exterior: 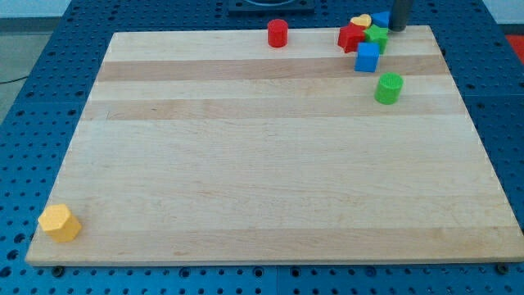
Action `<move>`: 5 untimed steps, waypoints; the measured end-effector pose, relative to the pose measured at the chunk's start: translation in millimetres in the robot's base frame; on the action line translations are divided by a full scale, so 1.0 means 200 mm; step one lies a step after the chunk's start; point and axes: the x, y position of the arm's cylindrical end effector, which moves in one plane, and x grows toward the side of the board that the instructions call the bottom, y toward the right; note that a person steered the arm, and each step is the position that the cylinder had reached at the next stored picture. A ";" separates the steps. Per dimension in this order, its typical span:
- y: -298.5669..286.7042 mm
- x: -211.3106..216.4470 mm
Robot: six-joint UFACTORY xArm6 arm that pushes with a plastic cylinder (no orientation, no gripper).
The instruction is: Push the blue triangle slightly up
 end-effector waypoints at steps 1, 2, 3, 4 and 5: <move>-0.05 0.00; -0.12 0.00; -0.12 0.01; -0.07 0.02; 0.02 0.05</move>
